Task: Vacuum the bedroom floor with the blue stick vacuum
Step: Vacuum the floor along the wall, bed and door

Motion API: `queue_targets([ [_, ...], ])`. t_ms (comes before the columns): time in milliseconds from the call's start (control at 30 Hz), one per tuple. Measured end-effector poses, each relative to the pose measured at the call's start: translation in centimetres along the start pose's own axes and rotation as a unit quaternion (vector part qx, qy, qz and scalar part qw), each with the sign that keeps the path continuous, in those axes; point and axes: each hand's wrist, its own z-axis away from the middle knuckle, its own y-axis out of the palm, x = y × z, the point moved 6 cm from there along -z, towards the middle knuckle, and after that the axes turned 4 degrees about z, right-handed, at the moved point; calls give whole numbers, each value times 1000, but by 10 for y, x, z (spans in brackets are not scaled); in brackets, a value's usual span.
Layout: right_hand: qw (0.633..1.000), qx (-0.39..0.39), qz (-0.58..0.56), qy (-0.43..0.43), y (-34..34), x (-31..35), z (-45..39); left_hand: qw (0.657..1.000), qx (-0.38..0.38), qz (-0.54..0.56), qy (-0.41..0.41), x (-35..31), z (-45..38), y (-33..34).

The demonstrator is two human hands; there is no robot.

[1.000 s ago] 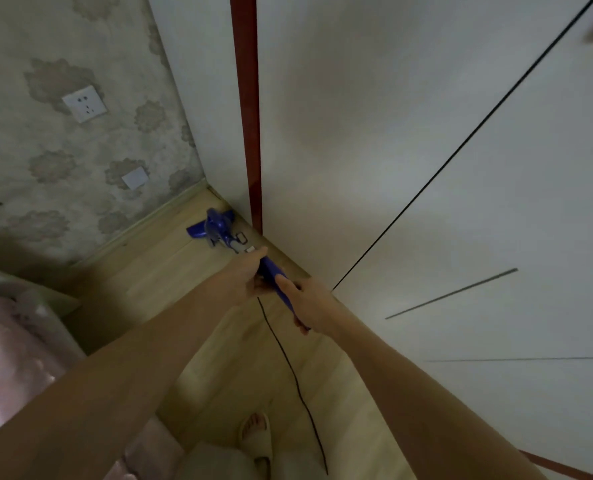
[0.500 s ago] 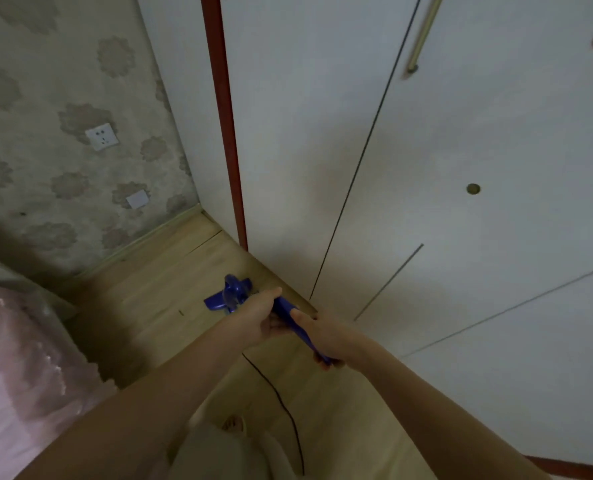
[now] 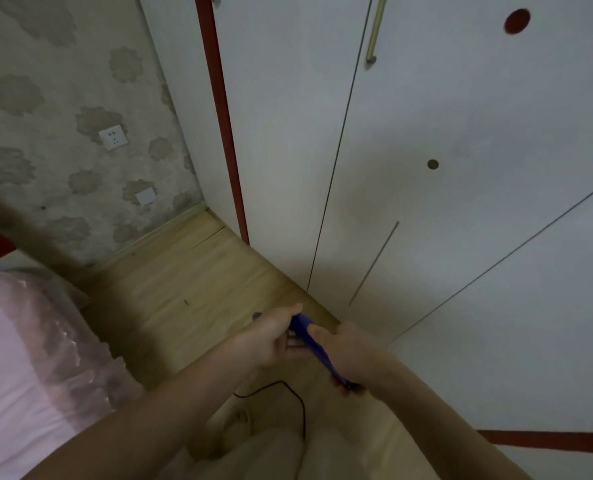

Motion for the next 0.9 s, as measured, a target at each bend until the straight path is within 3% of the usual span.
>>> queue_targets([
  [433, 995, 15, -98, -31, 85, -30, -54, 998, -50, 22, 11, 33, -28, -44],
  [633, 987, 107, -117, 4, 143, -55, -87, 995, -94, 2, -30, 66, -55, -71],
  [900, 965, 202, -147, 80, 179, -92, -92, 994, -52, 2, -93, 109, -69, -75],
])
